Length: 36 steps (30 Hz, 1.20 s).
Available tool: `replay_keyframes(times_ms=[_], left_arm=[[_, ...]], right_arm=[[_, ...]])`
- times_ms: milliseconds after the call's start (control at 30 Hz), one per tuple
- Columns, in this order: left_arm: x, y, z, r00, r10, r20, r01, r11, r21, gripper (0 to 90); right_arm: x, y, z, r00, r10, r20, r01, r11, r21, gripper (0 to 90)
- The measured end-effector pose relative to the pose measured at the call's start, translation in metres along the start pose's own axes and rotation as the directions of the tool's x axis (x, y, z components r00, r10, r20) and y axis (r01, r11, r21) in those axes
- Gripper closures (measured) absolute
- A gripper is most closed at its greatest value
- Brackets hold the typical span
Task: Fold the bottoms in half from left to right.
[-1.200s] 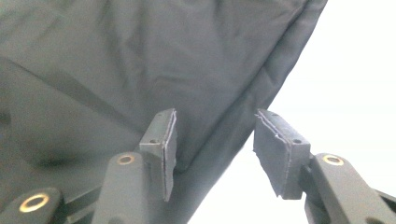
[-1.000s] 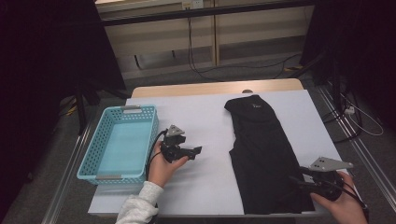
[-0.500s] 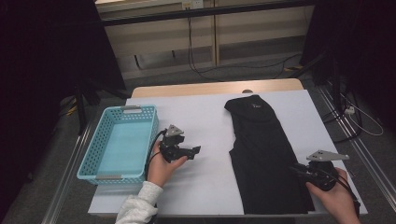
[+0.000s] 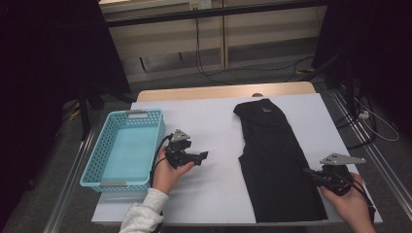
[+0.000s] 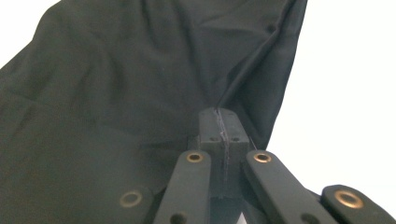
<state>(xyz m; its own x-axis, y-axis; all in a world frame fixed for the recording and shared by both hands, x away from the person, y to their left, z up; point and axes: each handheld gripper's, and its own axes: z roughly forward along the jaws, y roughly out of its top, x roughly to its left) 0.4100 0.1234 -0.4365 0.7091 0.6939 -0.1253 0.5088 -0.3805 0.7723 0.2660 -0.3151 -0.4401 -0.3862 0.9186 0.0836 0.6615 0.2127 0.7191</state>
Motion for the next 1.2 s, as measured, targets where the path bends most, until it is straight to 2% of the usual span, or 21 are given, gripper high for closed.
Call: replay_keyframes(times_ms=[300, 433, 567, 700, 767, 900, 1067, 1100, 1133, 1200], left_arm=[[-0.001, 0.001, 0.0, 0.9999, 0.001, 0.011, -0.001, 1.0, 0.003, 18.0], [-0.001, 0.001, 0.0, 1.0, -0.001, 0.009, 0.001, 1.0, 0.003, 18.0], [-0.001, 0.001, 0.0, 1.0, 0.0, 0.009, 0.0, 1.0, -0.004, 18.1], [-0.001, 0.001, 0.0, 0.9999, -0.008, 0.013, 0.008, 1.0, 0.001, 17.9], [-0.001, 0.002, -0.001, 0.9999, -0.001, 0.014, 0.001, 1.0, -0.001, 17.7], [-0.002, 0.001, -0.001, 0.9999, -0.004, 0.015, 0.004, 1.0, -0.003, 17.5], [-0.001, 0.001, -0.003, 0.9999, 0.0, 0.014, 0.0, 1.0, 0.003, 17.5], [-0.002, 0.001, -0.003, 0.9999, -0.005, 0.011, 0.005, 1.0, -0.005, 17.5], [-0.001, 0.001, -0.004, 0.9999, 0.006, 0.009, -0.006, 1.0, 0.0, 17.5], [-0.001, 0.0, -0.005, 1.0, -0.007, 0.007, 0.007, 1.0, -0.005, 17.5]], right_arm=[[-0.014, -0.003, -0.003, 0.9993, 0.032, 0.019, -0.031, 0.999, -0.006, 90.0], [-0.014, -0.006, 0.0, 0.9991, 0.04, 0.013, -0.04, 0.999, 0.009, 90.0], [-0.013, -0.006, 0.002, 0.9996, 0.015, 0.024, -0.015, 1.0, 0.005, 90.0], [-0.012, -0.008, 0.004, 0.9999, 0.002, 0.014, -0.003, 1.0, 0.026, 90.0], [-0.011, -0.007, 0.004, 0.9997, -0.004, 0.025, 0.004, 1.0, 0.026, 89.2], [-0.012, -0.002, 0.005, 0.9986, -0.007, 0.052, 0.008, 1.0, -0.004, 79.3], [-0.016, 0.017, 0.011, 0.9965, -0.013, 0.082, 0.016, 0.999, -0.041, 75.9], [-0.017, 0.02, 0.014, 0.9959, -0.014, 0.089, 0.017, 0.999, -0.04, 75.9], [-0.018, 0.024, 0.018, 0.9953, -0.015, 0.096, 0.019, 0.999, -0.038, 75.9], [-0.02, 0.029, 0.026, 0.9945, -0.012, 0.104, 0.015, 0.999, -0.031, 75.9]])
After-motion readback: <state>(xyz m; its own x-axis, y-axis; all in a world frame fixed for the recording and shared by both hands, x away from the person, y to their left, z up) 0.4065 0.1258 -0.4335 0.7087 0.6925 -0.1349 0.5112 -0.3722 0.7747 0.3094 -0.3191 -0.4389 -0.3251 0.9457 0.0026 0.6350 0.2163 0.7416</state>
